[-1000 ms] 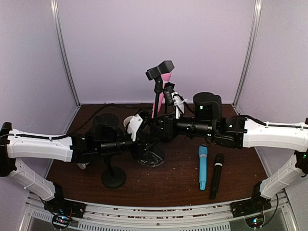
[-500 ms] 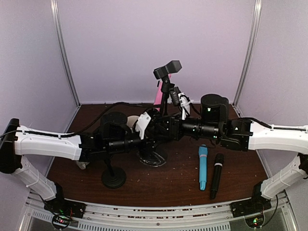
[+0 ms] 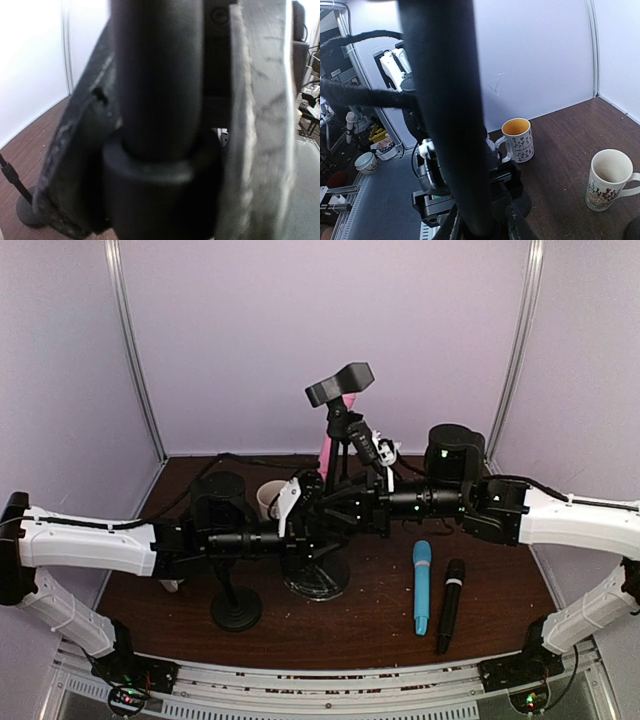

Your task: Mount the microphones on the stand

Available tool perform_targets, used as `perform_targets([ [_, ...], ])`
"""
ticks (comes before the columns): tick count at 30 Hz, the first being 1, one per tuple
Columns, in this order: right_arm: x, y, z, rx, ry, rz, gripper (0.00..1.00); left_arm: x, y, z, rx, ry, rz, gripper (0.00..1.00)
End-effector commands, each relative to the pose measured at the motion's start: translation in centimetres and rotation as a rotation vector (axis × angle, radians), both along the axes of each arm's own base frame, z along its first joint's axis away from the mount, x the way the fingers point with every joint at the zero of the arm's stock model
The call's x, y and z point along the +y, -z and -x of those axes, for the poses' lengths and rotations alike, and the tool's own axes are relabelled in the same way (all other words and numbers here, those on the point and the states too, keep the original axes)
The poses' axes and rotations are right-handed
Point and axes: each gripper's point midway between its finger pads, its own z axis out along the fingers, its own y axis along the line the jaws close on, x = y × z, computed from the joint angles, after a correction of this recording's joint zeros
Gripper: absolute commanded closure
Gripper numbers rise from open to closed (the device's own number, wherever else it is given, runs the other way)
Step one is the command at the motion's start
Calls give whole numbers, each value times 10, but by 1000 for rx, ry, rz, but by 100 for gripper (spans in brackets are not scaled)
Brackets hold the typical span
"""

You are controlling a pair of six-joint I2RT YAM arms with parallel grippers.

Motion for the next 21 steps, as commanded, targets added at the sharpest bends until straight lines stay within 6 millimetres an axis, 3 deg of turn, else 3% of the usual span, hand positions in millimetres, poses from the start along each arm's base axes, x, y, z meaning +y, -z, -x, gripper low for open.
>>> perform_targets([
  [1,-34,12,-40,15,139,65,68,13,-51,22,-121,95,145,100],
  [4,-51,16,-53,37,225,65,57,18,-56,18,-126,61,158,100],
  [9,-59,18,-46,48,228,76,50,15,-43,0,-94,-29,105,100],
  [17,-49,-14,-4,27,68,-58,36,11,-31,-16,-53,-103,69,100],
  [21,-35,-17,2,34,43,-61,32,8,-32,-15,-52,-92,74,100],
])
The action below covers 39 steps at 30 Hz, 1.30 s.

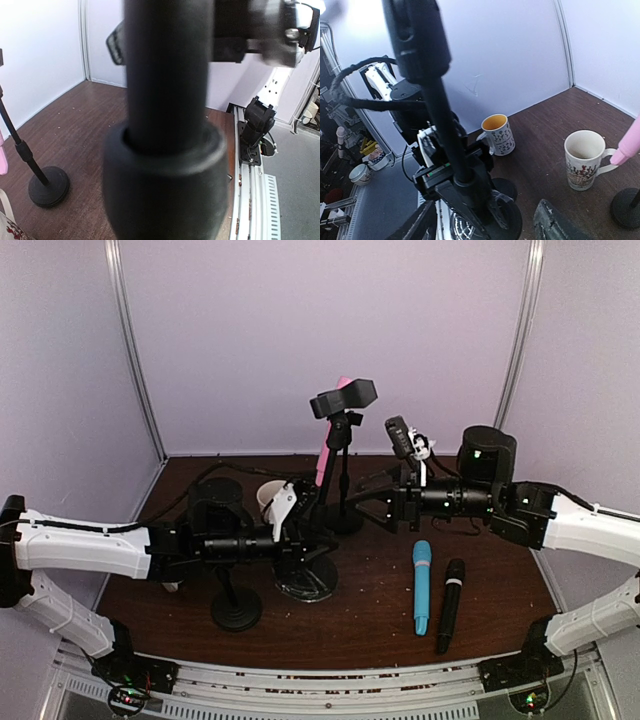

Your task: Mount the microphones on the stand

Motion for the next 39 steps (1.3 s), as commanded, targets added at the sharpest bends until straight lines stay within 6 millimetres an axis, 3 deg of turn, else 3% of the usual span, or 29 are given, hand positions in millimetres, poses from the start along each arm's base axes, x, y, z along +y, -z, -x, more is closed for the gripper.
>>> perform_targets([
  [1,15,-15,11,-10,-47,-45,32,-7,-51,-5,-64,-8,137,100],
  [9,42,3,2,45,-41,-8,32,-9,-54,-1,-59,22,144,100],
  [17,48,0,7,36,-68,-39,48,-13,-52,0,-48,39,128,100],
  [24,45,-10,10,10,-72,-78,82,-16,-48,-2,-33,32,114,100],
  [27,40,-14,10,-14,-51,-80,93,-13,-46,-9,-28,-12,105,67],
  [29,37,-17,9,-30,-37,-77,95,-11,-43,-11,-25,-28,102,55],
  [31,33,-21,9,-45,-28,-79,97,-10,-39,-11,-25,-31,92,50],
  [39,27,-33,11,-55,-13,-109,98,-13,-19,-10,-11,-19,57,50],
])
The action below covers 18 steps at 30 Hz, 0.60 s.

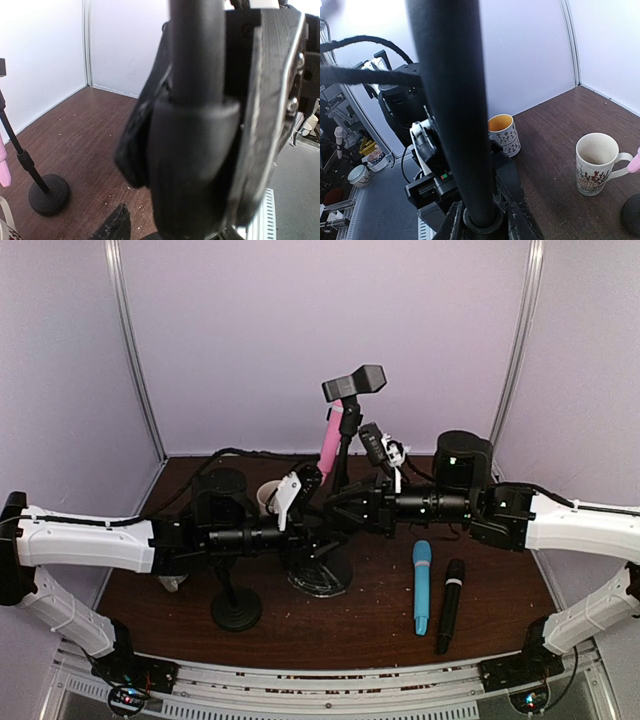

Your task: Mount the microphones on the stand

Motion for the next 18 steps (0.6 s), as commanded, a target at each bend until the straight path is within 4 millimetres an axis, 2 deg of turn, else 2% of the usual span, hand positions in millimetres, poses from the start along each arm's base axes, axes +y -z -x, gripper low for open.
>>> perform_targets([
  [1,-8,-39,5,-65,9,-110,98,-4,-2,-3,-26,-3,25,50],
  [4,-8,-39,5,-63,10,-113,98,-6,-1,-4,-32,1,23,56],
  [10,-11,-35,4,-59,22,-105,98,-6,-4,-1,-42,16,36,91],
  [12,-11,-32,3,-56,31,-100,97,-3,-6,0,-49,13,48,100],
  [13,-11,-30,2,-53,34,-93,95,-2,-9,1,-53,12,60,100],
  [14,-11,-26,2,-48,38,-82,88,-1,-12,2,-57,12,74,100],
  [17,-14,-9,-7,-23,87,-29,59,2,-18,2,-66,5,96,100],
  [18,-17,-3,-12,-14,117,-11,54,3,-20,2,-68,4,100,100],
])
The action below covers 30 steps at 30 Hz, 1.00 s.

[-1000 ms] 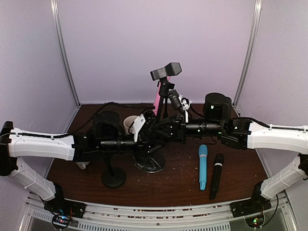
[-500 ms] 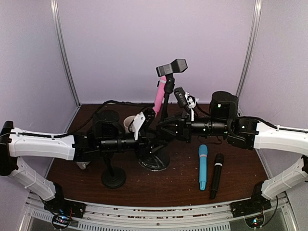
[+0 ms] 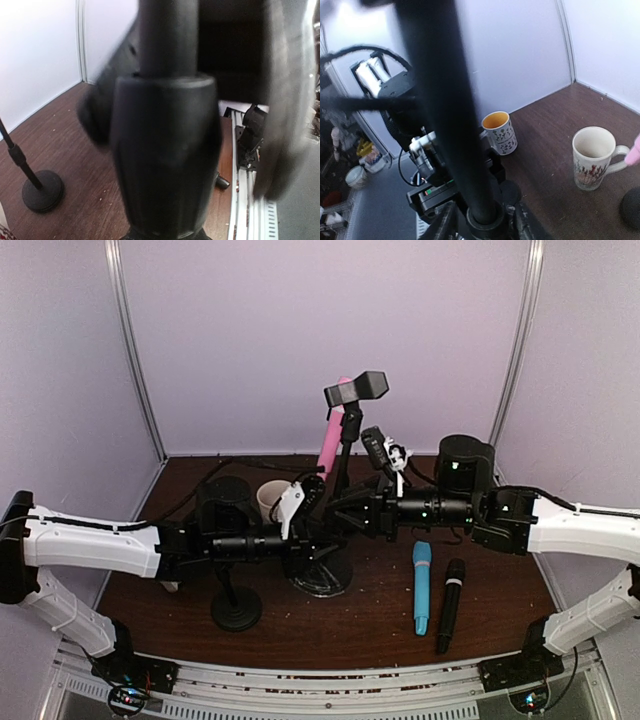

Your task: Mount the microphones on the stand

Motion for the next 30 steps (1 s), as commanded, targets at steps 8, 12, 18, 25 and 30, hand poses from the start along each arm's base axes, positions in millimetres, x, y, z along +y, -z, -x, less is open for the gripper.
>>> perform_targets([
  [8,-33,8,-13,7,126,17,38,9,-28,-5,-47,-42,111,100],
  [12,-38,-16,0,-32,74,-25,33,7,-22,-7,-33,-50,102,100],
  [18,-51,-70,-12,-88,180,-79,29,4,-19,-8,-27,-48,96,100],
  [25,-45,-100,-30,-108,247,-103,30,1,-20,-7,-23,-30,94,100],
  [30,-40,-101,-45,-85,301,-96,35,3,-21,-6,-25,-30,93,100],
])
